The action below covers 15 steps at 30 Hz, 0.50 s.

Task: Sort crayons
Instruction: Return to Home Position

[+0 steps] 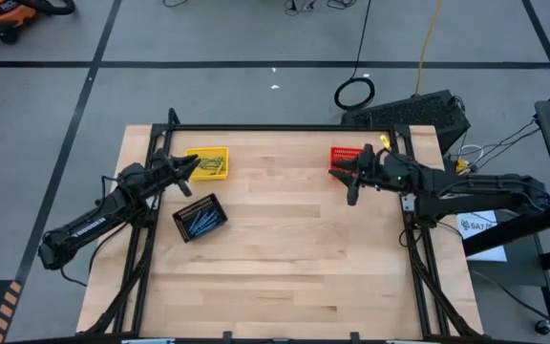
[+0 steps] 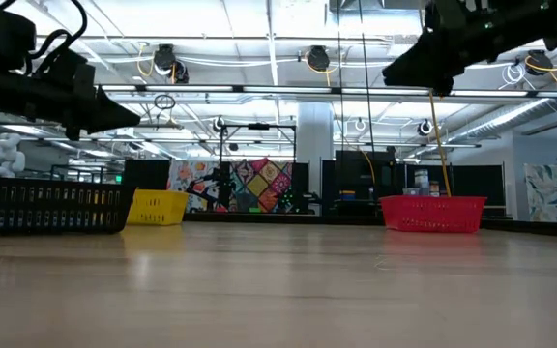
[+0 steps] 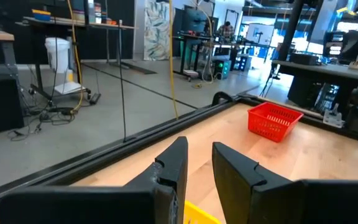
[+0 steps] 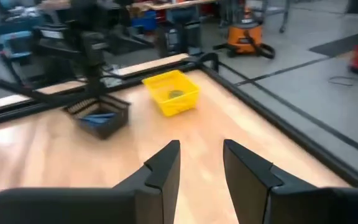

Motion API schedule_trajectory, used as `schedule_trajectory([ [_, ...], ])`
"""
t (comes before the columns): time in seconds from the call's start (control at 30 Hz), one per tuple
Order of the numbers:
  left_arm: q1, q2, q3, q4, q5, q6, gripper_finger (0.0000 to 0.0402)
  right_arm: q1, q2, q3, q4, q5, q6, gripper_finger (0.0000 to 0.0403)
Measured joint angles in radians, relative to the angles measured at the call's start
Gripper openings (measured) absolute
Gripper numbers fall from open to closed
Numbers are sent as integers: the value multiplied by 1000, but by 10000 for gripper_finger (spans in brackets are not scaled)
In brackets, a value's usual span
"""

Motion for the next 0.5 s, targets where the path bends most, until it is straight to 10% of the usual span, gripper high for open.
schedule_trajectory([
  [0.5,0,3,-1,-1,-41,3,80,27,-61,-457,581,-97,6,110],
])
